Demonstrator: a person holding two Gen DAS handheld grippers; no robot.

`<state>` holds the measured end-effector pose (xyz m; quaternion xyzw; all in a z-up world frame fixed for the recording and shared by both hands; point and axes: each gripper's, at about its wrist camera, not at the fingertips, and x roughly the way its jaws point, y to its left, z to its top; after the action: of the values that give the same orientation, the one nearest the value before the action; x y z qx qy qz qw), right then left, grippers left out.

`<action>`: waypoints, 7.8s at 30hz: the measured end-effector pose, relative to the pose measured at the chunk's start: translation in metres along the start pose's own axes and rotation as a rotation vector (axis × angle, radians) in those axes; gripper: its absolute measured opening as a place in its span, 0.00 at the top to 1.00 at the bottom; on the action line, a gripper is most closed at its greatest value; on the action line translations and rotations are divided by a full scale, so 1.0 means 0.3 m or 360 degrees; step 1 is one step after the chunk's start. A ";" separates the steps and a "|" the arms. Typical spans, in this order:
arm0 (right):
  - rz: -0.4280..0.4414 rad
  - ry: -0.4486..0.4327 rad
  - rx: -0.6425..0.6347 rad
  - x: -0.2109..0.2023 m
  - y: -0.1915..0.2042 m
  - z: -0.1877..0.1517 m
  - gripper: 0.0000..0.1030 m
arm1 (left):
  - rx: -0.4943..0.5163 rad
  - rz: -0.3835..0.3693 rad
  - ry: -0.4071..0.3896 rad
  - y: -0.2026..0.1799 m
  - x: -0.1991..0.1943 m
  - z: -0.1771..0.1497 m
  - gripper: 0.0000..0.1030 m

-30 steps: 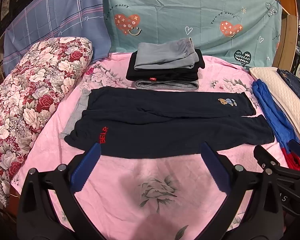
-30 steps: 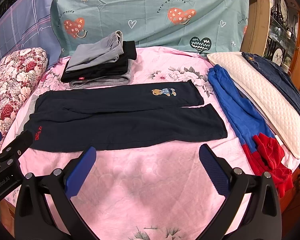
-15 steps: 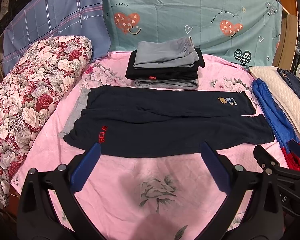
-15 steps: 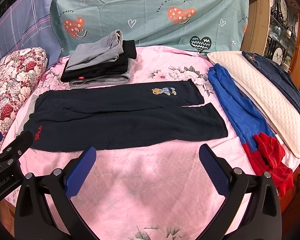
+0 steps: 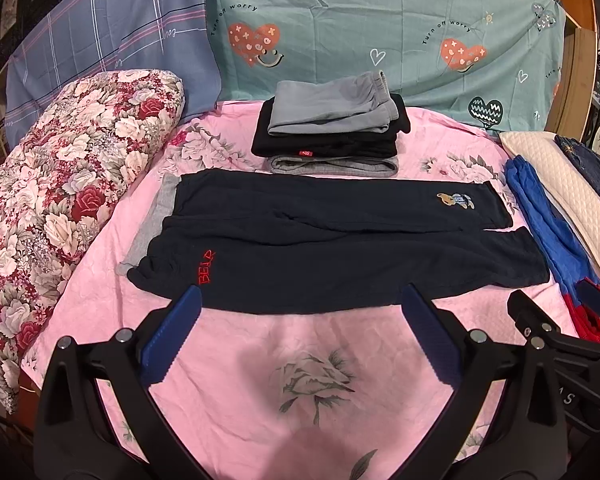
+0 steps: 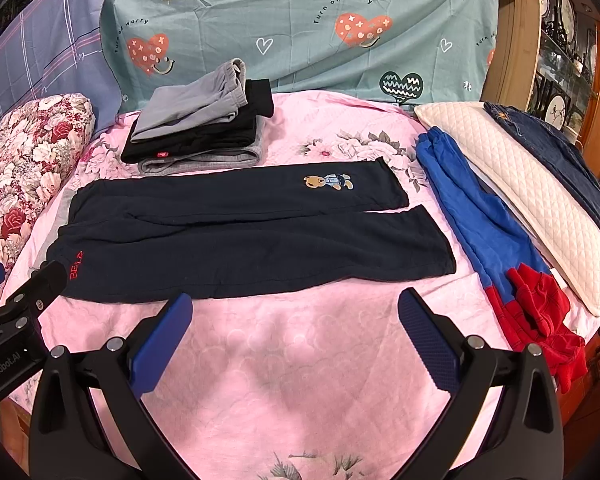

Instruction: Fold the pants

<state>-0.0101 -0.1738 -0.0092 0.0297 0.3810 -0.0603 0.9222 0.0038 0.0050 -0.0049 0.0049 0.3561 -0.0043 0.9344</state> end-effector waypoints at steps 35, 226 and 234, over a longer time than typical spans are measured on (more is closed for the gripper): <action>-0.0024 0.0121 0.0001 0.094 -0.021 -0.015 0.01 | 0.0004 -0.0084 0.0127 0.012 0.071 -0.026 0.02; 0.0881 0.0437 -0.1734 0.900 1.064 0.476 0.95 | 0.0233 -0.0735 0.0604 0.901 1.033 0.404 0.24; 0.0965 0.0422 -0.1679 0.892 1.029 0.469 0.95 | 0.0278 -0.0771 0.0833 0.917 1.145 0.450 0.23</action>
<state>0.3176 0.0943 -0.0958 -0.3159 0.4453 0.4049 0.7335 0.3532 0.2769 -0.1312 0.0012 0.5723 -0.2544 0.7796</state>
